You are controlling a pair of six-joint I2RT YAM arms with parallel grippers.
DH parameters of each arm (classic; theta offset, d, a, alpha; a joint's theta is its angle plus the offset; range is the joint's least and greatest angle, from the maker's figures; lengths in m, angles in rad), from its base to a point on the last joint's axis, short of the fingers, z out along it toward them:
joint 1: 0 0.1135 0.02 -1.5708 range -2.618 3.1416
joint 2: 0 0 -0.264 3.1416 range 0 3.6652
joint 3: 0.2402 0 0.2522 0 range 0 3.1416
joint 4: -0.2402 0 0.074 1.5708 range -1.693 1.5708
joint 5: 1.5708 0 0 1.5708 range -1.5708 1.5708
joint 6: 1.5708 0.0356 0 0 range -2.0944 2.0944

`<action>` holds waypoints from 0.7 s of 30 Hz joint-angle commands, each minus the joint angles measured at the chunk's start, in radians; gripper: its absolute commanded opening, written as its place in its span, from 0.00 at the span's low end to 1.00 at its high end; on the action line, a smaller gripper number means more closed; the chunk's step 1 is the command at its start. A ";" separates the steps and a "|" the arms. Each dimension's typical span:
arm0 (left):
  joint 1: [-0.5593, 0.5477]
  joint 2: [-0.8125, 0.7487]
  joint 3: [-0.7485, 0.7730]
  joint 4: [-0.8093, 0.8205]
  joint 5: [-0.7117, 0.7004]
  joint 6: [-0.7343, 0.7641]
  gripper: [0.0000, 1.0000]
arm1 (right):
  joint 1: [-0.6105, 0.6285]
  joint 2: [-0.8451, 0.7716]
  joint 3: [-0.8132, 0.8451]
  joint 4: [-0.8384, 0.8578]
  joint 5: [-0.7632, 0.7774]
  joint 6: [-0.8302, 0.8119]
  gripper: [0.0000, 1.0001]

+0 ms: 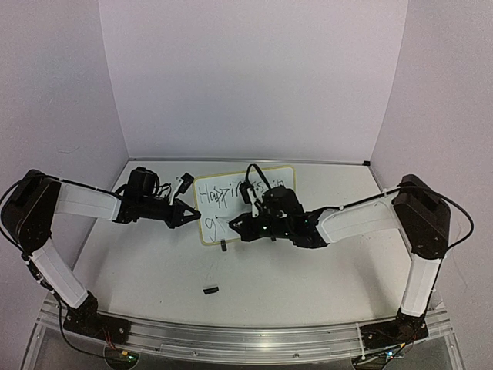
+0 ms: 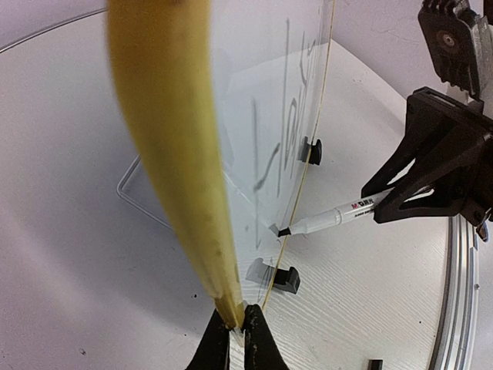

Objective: Write a sentence on the whiteboard

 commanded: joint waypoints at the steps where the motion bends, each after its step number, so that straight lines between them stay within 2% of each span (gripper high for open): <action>1: 0.006 -0.001 0.006 -0.011 -0.083 0.024 0.00 | -0.006 0.010 -0.033 -0.013 0.028 0.029 0.00; 10: 0.006 -0.004 0.008 -0.014 -0.083 0.025 0.00 | -0.007 0.015 -0.025 -0.021 0.017 0.027 0.00; 21: 0.006 -0.003 0.009 -0.015 -0.083 0.024 0.00 | -0.006 -0.059 -0.017 0.027 0.043 0.027 0.00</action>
